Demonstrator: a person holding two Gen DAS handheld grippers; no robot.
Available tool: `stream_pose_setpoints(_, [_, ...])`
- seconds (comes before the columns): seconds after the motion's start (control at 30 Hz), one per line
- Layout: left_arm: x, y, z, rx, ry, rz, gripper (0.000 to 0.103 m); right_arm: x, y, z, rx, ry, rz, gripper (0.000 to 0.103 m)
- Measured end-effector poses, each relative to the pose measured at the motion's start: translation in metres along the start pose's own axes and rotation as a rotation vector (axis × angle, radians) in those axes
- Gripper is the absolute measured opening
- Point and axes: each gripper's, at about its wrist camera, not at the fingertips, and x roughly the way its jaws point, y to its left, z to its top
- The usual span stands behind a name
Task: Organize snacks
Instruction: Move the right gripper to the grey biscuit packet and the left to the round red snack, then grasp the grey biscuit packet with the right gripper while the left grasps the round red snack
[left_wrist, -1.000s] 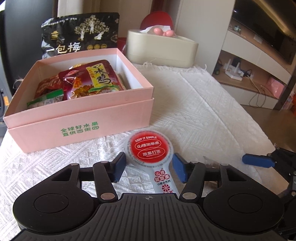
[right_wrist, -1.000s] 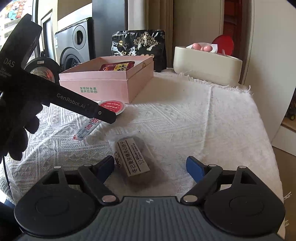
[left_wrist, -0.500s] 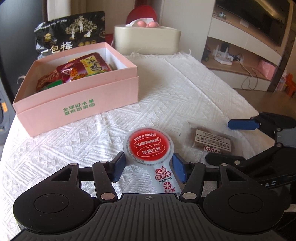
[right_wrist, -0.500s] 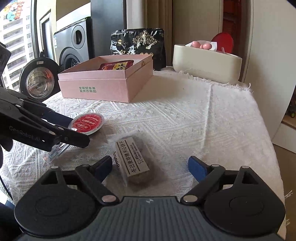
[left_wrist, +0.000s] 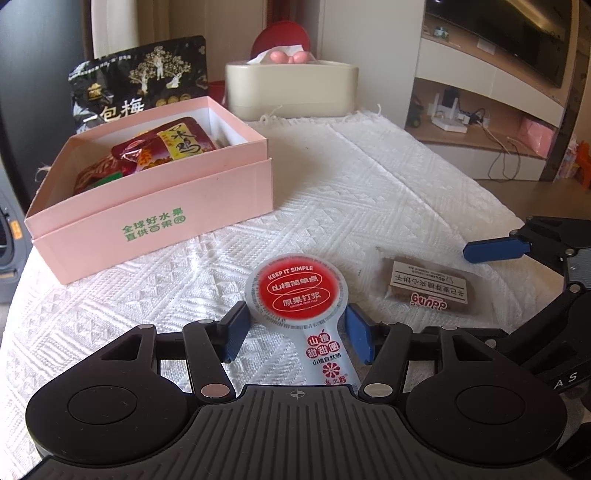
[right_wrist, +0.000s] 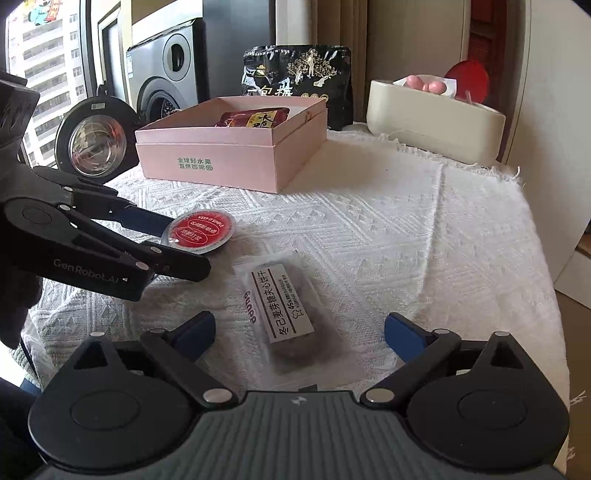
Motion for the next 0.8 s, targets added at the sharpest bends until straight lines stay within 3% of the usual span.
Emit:
stream_pose_setpoints(0.1, [-0.001,0.0,-0.001,-0.002,-0.005,0.002,0.062,-0.005,0.005,0.0,-0.006,0.0,0.007,0.081])
stream_pose_setpoints(0.23, [-0.002,0.002,-0.003,-0.01,-0.017,-0.006,0.062,-0.011,0.008,0.003,-0.003,0.014,0.088,0.076])
stream_pose_setpoints(0.53, [-0.002,0.001,-0.003,-0.015,-0.018,-0.003,0.062,0.005,0.007,0.009,0.014,-0.005,0.01,0.074])
stream_pose_setpoints(0.6, [-0.002,0.002,-0.003,-0.019,-0.017,-0.004,0.062,0.005,0.009,0.009,0.001,-0.009,0.012,0.064])
stream_pose_setpoints(0.8, [-0.003,0.002,-0.003,-0.016,-0.019,-0.003,0.062,0.005,0.011,0.008,-0.006,-0.018,0.011,0.05])
